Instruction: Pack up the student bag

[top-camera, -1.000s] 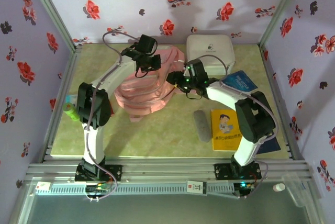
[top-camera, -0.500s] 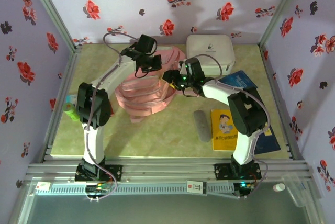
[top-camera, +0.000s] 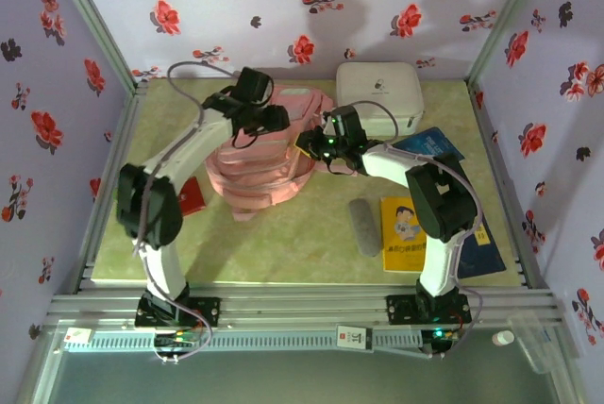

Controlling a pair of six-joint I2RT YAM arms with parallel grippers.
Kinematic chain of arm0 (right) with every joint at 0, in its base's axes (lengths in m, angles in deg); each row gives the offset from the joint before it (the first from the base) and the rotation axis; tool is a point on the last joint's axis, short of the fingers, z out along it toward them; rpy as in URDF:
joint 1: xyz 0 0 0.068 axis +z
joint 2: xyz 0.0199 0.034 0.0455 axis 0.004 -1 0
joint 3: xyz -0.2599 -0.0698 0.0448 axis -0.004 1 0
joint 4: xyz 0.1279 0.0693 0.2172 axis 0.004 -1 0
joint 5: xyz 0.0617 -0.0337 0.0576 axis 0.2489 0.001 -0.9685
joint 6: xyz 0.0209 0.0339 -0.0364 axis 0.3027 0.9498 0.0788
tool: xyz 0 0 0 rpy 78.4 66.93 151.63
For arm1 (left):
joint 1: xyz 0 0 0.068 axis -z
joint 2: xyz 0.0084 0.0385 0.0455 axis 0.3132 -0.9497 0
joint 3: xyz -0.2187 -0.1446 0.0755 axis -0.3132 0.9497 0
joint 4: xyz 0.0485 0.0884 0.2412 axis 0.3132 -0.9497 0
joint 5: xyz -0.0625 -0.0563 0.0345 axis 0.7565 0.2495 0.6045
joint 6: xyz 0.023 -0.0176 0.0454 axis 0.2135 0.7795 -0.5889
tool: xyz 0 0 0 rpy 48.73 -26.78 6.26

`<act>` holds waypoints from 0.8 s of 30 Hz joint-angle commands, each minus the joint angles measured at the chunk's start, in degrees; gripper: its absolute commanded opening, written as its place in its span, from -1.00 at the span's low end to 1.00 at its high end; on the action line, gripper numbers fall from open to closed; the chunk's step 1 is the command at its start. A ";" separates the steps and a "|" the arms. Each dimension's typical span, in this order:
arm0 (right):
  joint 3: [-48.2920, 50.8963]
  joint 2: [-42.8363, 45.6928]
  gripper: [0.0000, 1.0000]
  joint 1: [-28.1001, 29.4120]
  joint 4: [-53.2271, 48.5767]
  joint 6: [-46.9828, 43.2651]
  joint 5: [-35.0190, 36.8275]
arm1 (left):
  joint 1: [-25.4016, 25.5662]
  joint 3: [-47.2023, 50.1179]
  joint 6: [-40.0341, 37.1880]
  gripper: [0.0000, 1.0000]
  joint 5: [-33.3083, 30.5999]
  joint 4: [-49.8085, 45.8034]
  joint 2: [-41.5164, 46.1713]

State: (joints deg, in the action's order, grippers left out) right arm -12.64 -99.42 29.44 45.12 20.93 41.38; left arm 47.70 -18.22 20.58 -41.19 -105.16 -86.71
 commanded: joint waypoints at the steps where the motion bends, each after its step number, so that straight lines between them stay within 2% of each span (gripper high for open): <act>1: -2.02 3.01 -0.71 0.39 4.75 0.76 0.81 | 1.95 8.22 1.63 0.25 -7.29 1.00 10.40; 7: -3.89 3.18 -0.75 0.74 5.44 2.21 1.15 | 9.84 24.45 10.12 0.43 -12.14 5.02 20.31; 13: -5.34 3.85 -0.77 1.57 5.08 3.16 0.40 | 19.55 29.52 17.88 0.43 -16.65 9.49 18.14; 16: -6.18 4.09 -0.77 2.13 4.72 3.37 -0.13 | 21.50 29.51 19.09 0.34 -18.74 10.45 15.58; 24: -7.18 5.17 -0.79 3.63 4.12 3.88 -0.17 | 22.14 29.68 20.69 -0.10 -23.50 14.61 11.57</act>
State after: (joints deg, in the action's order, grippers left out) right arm -16.44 -98.79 32.26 44.99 23.95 42.01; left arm 69.47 11.23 39.32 -60.03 -92.97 -73.53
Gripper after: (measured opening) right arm 0.106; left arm 0.472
